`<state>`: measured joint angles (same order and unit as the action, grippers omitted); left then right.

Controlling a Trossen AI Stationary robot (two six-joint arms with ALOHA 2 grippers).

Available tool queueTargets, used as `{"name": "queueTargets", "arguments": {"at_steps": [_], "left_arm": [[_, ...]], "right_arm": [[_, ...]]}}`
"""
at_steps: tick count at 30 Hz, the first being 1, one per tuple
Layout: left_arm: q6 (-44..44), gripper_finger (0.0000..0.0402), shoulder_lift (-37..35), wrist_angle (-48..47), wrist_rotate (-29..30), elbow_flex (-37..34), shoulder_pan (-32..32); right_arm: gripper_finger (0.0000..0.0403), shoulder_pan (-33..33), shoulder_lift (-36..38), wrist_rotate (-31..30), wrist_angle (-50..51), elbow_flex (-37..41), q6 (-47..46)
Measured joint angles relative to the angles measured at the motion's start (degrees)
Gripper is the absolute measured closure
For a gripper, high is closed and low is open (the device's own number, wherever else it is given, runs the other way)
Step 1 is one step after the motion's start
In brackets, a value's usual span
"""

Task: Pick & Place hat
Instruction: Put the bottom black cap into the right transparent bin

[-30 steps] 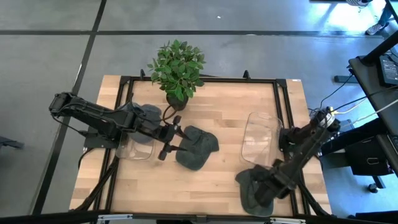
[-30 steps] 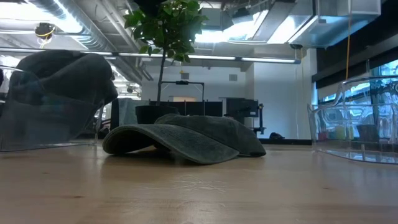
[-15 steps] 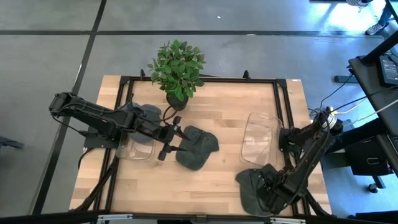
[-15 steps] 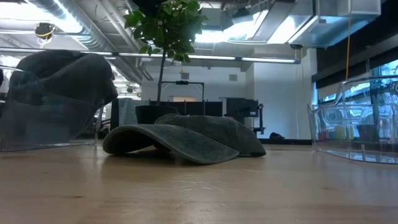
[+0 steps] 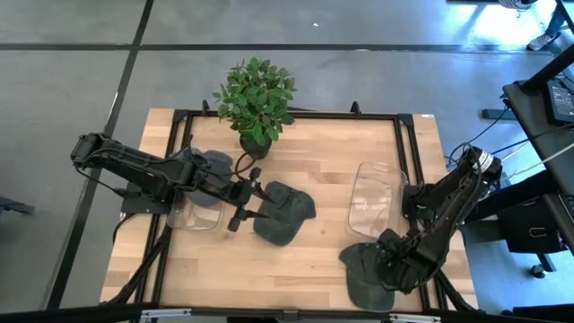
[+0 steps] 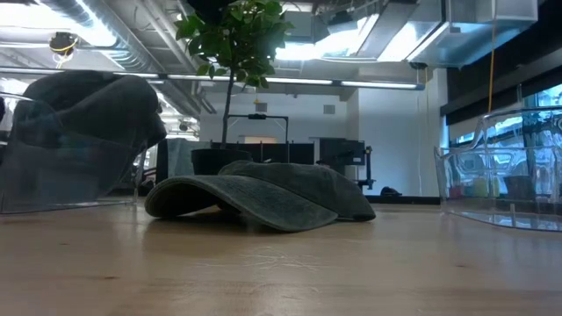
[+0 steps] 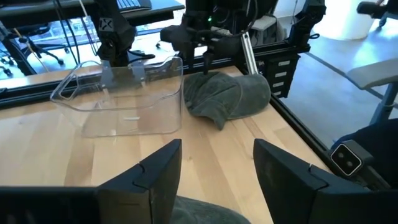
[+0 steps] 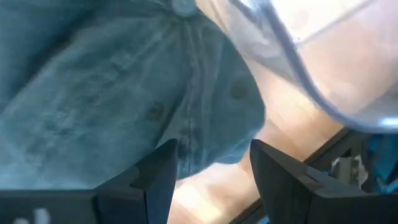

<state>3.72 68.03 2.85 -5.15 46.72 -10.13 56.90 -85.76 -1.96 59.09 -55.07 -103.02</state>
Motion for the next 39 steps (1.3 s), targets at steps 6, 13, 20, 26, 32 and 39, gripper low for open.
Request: {"name": "queueTargets", "arguments": {"at_steps": [6, 13, 20, 26, 32, 39], "left_arm": [[0.0, 0.0209, 0.0, 0.0, 0.0, 0.0, 0.0], [0.0, 0.0206, 0.0, 0.0, 0.1, 0.0, 0.0], [0.0, 0.0209, 0.0, 0.0, 0.1, 0.0, 0.0], [0.0, 0.0208, 0.0, 0.0, 0.2, 0.0, 0.0], [0.0, 0.0206, 0.0, 0.0, 0.2, 0.0, 0.0], [0.0, 0.0210, 0.0, 0.0, 0.2, 0.0, 0.0]], "right_arm": [[0.0201, 0.0, 0.6, 0.4, -7.5, 5.3, -0.2], [0.0214, 0.0, 0.6, 0.6, -11.1, 7.6, -0.3], [0.0333, 0.0, 0.6, 3.5, -11.1, 7.6, 0.1], [0.0390, 0.0, 0.5, 3.6, -9.2, 4.8, 2.5], [0.0396, 1.7, 0.5, 0.9, 0.2, -5.1, 6.4], [0.0399, 4.6, 0.5, -10.8, 16.2, -19.7, 6.7]]}}
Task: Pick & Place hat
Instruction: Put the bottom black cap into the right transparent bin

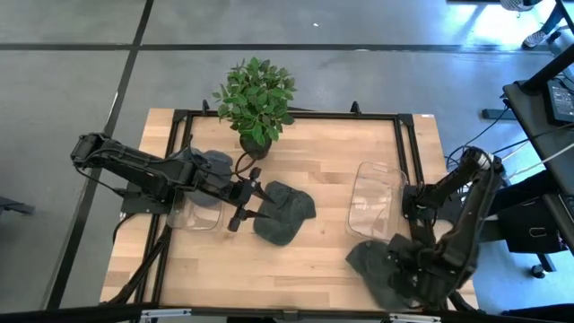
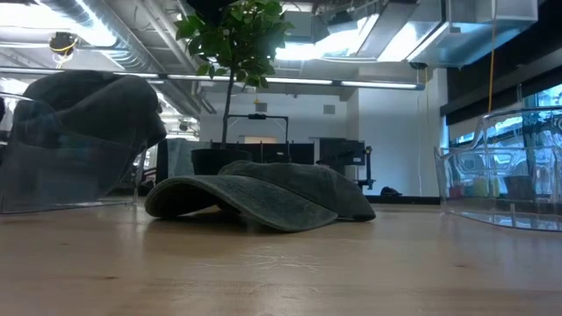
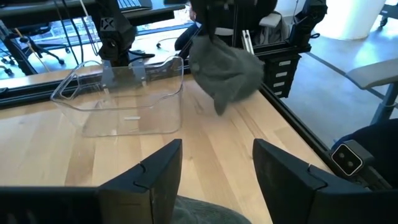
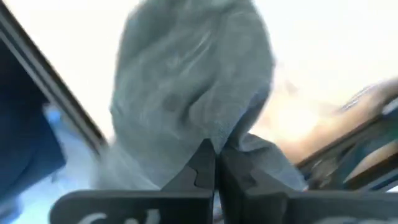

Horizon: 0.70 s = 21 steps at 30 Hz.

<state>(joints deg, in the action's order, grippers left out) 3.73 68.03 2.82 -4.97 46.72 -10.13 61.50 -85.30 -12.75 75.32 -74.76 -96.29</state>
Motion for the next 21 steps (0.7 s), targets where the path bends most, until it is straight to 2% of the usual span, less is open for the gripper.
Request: {"name": "queueTargets", "arguments": {"at_steps": [8, 14, 16, 21], "left_arm": [[0.0, 0.0206, 0.0, 0.0, 0.0, 0.0, 0.0], [0.0, 0.0209, 0.0, -1.0, 0.0, 0.0, 0.1], [1.0, 0.0210, 0.0, -0.6, 0.6, 0.0, 0.4], [0.7, 0.0207, 0.0, 3.5, 1.9, 0.0, 2.9]], "right_arm": [[0.0401, -0.2, 0.0, -16.2, 14.4, -11.7, 8.3], [0.0401, -2.8, 0.8, -28.5, 14.6, -14.7, 18.7], [0.0401, -3.9, 0.8, -30.5, 14.6, -15.3, 22.4], [0.0401, -6.9, 0.8, -31.0, 14.8, -15.5, 29.3]]}}
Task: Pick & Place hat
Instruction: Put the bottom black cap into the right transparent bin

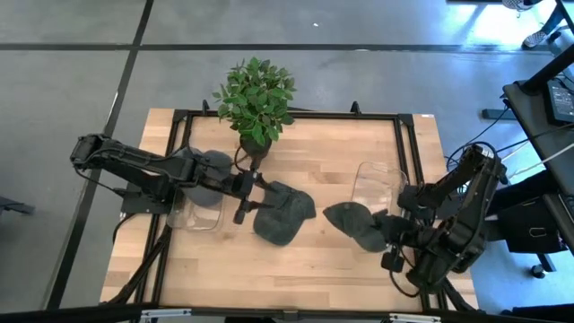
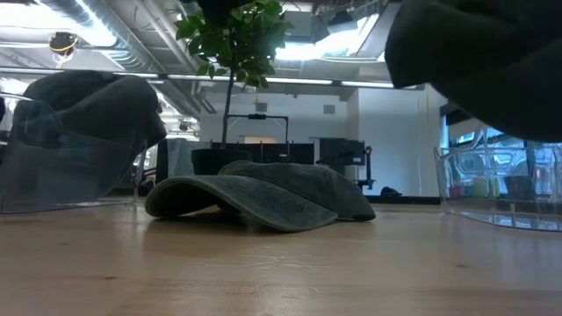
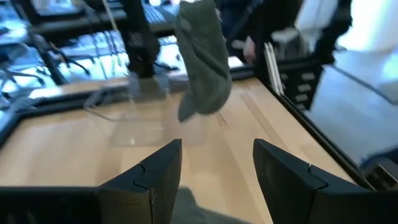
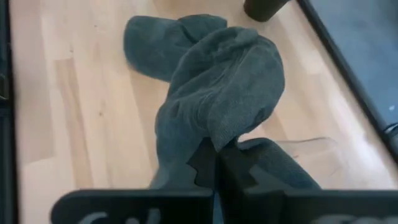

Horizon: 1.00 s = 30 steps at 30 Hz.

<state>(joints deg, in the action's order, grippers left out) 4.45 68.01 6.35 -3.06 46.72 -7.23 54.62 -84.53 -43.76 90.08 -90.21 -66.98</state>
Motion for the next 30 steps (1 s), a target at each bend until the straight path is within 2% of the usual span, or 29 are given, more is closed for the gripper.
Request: {"name": "queueTargets", "arguments": {"at_steps": [4, 9, 14, 17, 21, 25, 30], "left_arm": [[-0.1, 0.0197, 1.4, 6.5, -2.1, 0.0, 2.4], [-1.4, 0.0178, 5.9, 16.4, -9.0, 0.1, 4.3], [0.0, 0.0174, 13.9, 25.7, -8.5, 0.1, 4.2], [0.0, 0.0177, 18.4, 32.2, -8.5, 0.1, 4.2], [0.2, 0.0177, 21.8, 39.0, -7.9, 0.1, 4.7], [2.3, 0.0177, 21.7, 37.4, -4.6, 0.1, 5.6], [-0.7, 0.0178, 21.6, 37.6, -3.5, 0.1, 6.8]], "right_arm": [[0.0401, -2.5, 0.0, -3.6, -0.4, 0.0, 4.8], [0.0401, -6.8, -0.1, -6.7, -4.7, 0.0, 14.8], [0.0401, -10.2, -0.1, -11.2, -12.1, 0.0, 26.6], [0.0401, -11.3, -0.1, -11.1, -15.2, 0.0, 31.5], [0.0401, -12.3, -0.1, -10.0, -16.5, 0.0, 33.0], [0.0401, -12.5, -0.1, -8.1, -16.5, 0.0, 31.4], [0.0399, -12.5, -0.1, -7.6, -17.7, 0.0, 31.7]]}}
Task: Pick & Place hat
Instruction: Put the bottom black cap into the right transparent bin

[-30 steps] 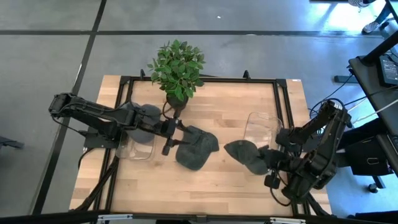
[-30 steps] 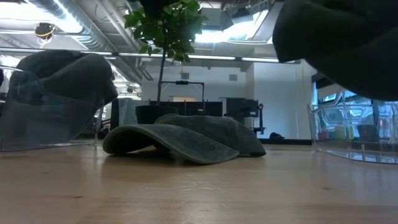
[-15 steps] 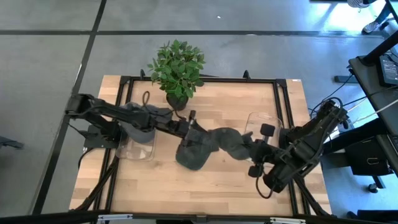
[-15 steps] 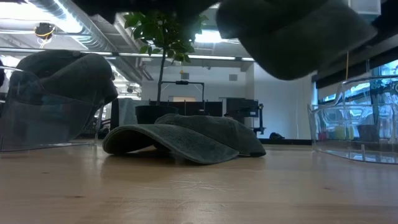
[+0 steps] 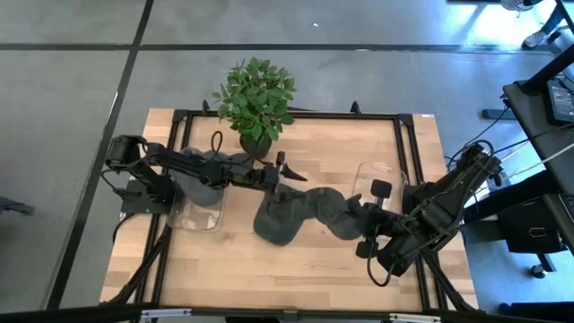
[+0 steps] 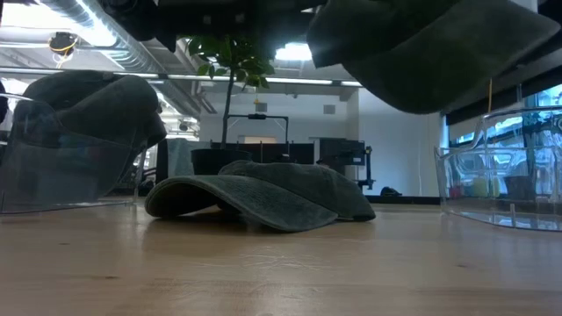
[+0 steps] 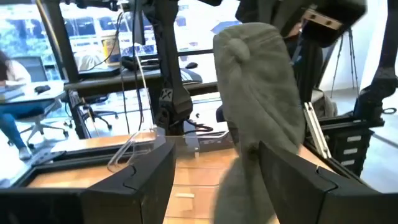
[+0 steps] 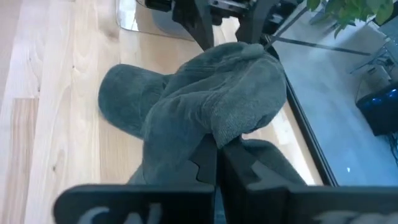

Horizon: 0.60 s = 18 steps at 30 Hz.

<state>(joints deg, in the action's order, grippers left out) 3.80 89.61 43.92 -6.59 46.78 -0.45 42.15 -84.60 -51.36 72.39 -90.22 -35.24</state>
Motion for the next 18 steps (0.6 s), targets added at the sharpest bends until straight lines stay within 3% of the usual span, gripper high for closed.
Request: {"name": "queueTargets", "arguments": {"at_steps": [3, 9, 18], "left_arm": [[-1.6, 0.0176, 0.0, 0.0, -0.5, 0.0, 0.3], [-3.5, 0.0179, 0.0, 0.0, -8.4, 0.0, 0.1], [-6.6, 0.0192, 0.0, -0.1, -8.7, 0.0, 0.2]], "right_arm": [[0.0399, 0.0, 0.0, 0.0, -1.0, 0.0, 1.8], [0.0397, -1.9, 0.0, -1.6, -2.4, 0.0, 6.0], [0.0396, -6.0, 0.0, -2.5, -2.7, 0.0, 8.8]]}}
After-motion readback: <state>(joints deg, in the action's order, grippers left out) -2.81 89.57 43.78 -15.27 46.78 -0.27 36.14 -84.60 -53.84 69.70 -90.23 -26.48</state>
